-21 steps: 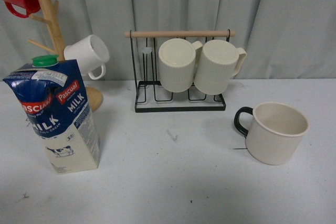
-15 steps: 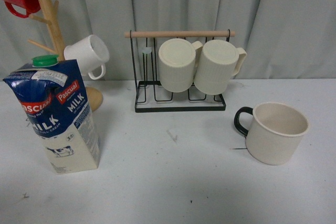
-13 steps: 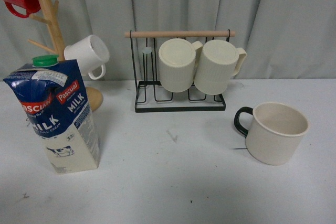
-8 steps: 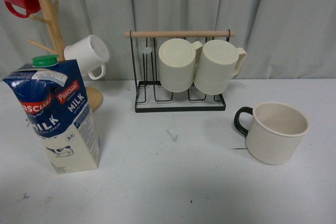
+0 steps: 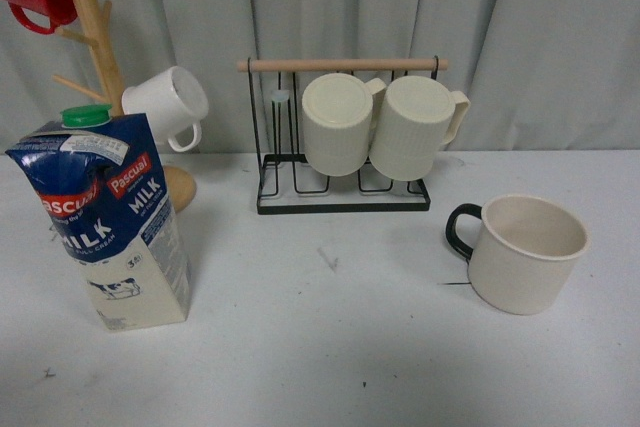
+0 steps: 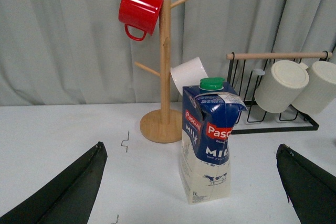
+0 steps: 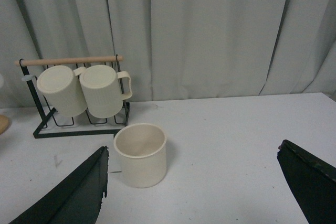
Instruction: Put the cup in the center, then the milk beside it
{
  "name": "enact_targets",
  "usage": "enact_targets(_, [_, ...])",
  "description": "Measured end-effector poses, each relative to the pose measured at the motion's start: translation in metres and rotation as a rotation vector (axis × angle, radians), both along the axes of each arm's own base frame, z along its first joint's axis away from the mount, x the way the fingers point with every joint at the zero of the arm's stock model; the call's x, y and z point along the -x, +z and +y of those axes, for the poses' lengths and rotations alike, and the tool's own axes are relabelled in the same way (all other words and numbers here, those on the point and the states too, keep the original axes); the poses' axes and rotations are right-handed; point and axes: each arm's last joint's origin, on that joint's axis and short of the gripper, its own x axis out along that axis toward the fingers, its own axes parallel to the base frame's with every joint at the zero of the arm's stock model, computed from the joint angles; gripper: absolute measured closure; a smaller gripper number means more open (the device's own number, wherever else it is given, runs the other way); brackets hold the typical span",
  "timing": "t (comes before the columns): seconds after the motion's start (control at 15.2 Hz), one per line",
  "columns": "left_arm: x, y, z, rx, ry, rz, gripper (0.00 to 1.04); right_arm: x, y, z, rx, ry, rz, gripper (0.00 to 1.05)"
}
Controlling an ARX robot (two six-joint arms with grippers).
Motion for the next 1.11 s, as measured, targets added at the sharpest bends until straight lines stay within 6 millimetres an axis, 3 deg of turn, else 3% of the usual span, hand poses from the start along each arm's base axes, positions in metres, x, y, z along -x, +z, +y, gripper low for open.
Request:
enact_targets(0.33, [0.000, 0.000, 0.000, 0.000, 0.000, 0.000, 0.07, 0.000, 0.000, 0.000, 0.000, 0.000, 0.000, 0.07])
enact_targets(0.39, [0.000, 0.000, 0.000, 0.000, 0.000, -0.001, 0.07, -0.013, 0.005, -0.005, -0.020, -0.372, 0.153, 0.07])
enact_targets(0.46, [0.000, 0.000, 0.000, 0.000, 0.002, 0.000, 0.07, -0.026, 0.025, -0.017, -0.052, -0.408, 0.081, 0.07])
enact_targets(0.59, [0.000, 0.000, 0.000, 0.000, 0.002, 0.000, 0.07, -0.051, 0.041, -0.031, -0.046, -0.365, 0.052, 0.07])
enact_targets(0.85, [0.000, 0.000, 0.000, 0.000, 0.002, 0.000, 0.07, -0.148, 0.071, -0.042, -0.012, -0.182, 0.175, 0.07])
enact_targets(0.92, [0.000, 0.000, 0.000, 0.000, 0.002, 0.000, 0.07, -0.174, 0.071, -0.038, -0.020, -0.123, 0.248, 0.07])
enact_targets(0.98, [0.000, 0.000, 0.000, 0.000, 0.002, 0.000, 0.07, -0.216, 0.069, -0.033, -0.033, -0.055, 0.383, 0.07])
enact_targets(1.05, [0.000, 0.000, 0.000, 0.000, 0.002, 0.000, 0.07, -0.239, 0.061, -0.027, -0.057, -0.005, 0.475, 0.07])
enact_targets(1.11, [0.000, 0.000, 0.000, 0.000, 0.002, 0.000, 0.07, -0.246, 0.056, -0.026, -0.070, 0.012, 0.512, 0.07])
